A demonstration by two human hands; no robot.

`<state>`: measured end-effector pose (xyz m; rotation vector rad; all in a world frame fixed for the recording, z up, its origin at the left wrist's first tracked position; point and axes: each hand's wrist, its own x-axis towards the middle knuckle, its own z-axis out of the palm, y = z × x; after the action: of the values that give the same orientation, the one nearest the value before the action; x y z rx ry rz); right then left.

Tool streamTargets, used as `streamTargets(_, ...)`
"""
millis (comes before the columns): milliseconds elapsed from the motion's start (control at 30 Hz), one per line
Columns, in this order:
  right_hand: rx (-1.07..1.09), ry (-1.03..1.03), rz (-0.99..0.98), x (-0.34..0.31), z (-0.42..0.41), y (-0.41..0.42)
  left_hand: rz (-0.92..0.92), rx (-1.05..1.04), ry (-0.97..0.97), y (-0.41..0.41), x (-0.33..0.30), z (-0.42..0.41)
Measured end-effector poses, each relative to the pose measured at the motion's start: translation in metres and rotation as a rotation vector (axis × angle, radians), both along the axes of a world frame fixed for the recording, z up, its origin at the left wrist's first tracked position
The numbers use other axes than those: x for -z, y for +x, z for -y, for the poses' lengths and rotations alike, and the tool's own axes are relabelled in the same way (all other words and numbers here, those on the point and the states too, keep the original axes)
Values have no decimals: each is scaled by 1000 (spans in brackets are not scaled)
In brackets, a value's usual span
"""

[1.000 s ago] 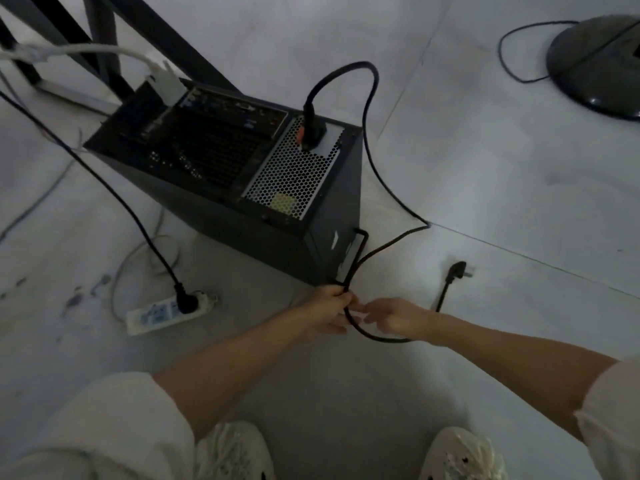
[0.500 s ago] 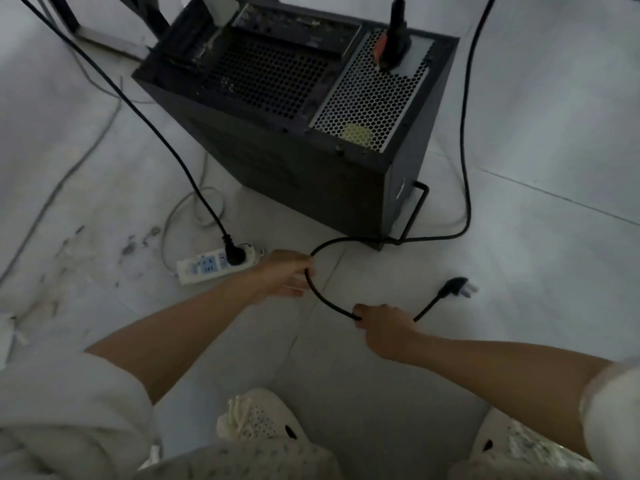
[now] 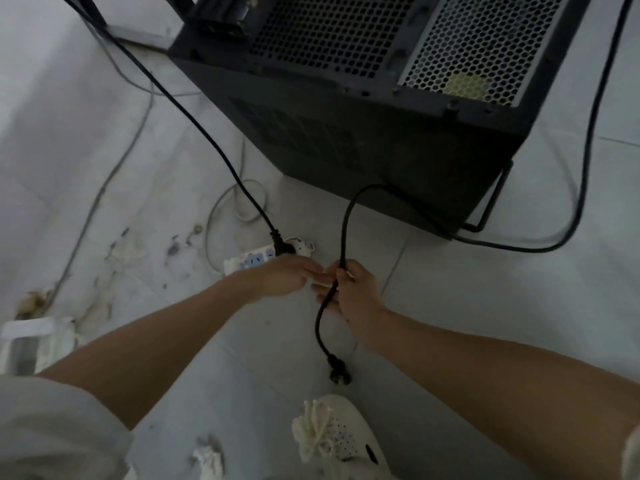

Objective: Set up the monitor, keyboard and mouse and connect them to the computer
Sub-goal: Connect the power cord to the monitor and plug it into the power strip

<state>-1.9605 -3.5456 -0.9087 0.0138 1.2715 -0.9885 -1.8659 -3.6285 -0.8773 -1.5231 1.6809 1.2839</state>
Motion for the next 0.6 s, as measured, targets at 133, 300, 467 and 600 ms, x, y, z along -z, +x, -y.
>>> streamTargets(133, 39, 47, -27, 3, 10, 9, -80, -3, 118, 12, 7, -16)
streamTargets(300, 154, 26, 62, -5, 23, 2, 19, -31, 344, 46, 16, -19)
streamTargets(467, 108, 51, -59, 12, 21, -3, 74, 218, 187, 57, 23, -24)
streamTargets(600, -69, 142, -363, 49, 12, -14, 153, 324, 85, 59, 27, -21)
